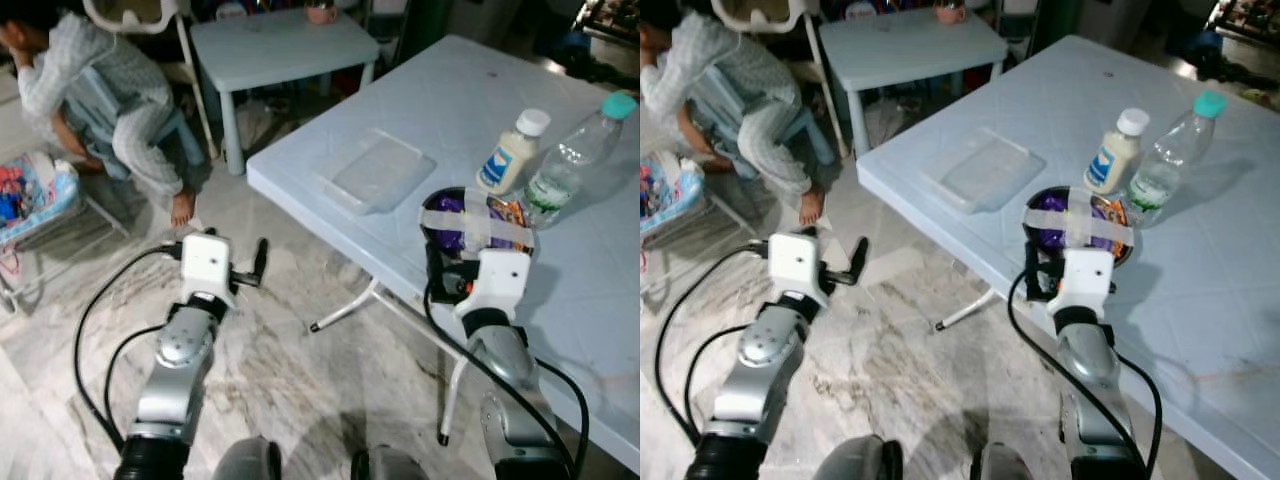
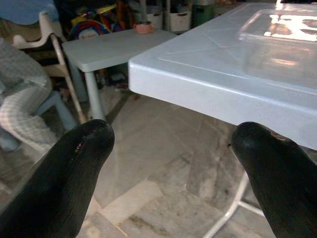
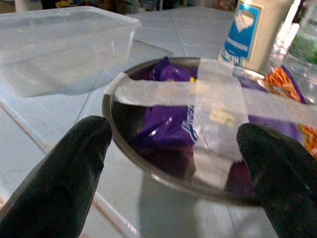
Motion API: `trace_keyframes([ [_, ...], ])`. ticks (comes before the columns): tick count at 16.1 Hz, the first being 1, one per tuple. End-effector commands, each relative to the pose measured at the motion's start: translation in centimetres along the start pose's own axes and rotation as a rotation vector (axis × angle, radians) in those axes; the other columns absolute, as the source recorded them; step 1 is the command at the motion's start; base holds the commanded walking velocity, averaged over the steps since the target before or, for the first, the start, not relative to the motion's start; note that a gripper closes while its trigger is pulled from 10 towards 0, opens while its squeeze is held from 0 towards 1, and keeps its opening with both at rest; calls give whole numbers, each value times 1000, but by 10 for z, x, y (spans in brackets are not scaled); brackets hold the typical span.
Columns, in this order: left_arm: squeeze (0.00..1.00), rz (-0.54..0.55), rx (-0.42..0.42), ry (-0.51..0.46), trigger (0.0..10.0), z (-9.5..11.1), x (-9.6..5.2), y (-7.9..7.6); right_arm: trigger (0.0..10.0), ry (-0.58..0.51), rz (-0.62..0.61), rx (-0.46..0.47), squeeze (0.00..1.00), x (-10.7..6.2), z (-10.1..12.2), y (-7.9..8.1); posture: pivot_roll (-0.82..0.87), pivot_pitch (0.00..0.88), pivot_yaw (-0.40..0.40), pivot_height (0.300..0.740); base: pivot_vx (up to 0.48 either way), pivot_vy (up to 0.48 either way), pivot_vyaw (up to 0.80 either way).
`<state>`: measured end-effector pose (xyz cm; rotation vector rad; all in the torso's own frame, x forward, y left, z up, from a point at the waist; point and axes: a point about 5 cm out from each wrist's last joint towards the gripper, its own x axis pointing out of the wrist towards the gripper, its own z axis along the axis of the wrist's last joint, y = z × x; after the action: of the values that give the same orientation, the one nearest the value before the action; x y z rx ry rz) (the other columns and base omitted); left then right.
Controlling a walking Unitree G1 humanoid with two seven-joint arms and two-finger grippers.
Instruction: Restocking fridge
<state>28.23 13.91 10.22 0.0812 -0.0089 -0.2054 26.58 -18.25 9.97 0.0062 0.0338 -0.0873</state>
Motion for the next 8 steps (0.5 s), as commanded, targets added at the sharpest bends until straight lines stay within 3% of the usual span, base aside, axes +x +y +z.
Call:
trace_keyframes([
  [1,0,-6,14,-16,10000,3,0,0,10000,-5,-33,15,0,-4,5,-8,13,107,-32,740,0,0,0],
  [5,0,-7,10,-22,10000,3,2,0,10000,-34,-97,-8,0,-12,14,-21,-1,105,-32,740,0,0,0],
  [8,0,-20,8,-26,10000,3,4,-3,10000,-12,-138,41,0,-12,15,-28,-10,99,-29,740,0,0,-690],
])
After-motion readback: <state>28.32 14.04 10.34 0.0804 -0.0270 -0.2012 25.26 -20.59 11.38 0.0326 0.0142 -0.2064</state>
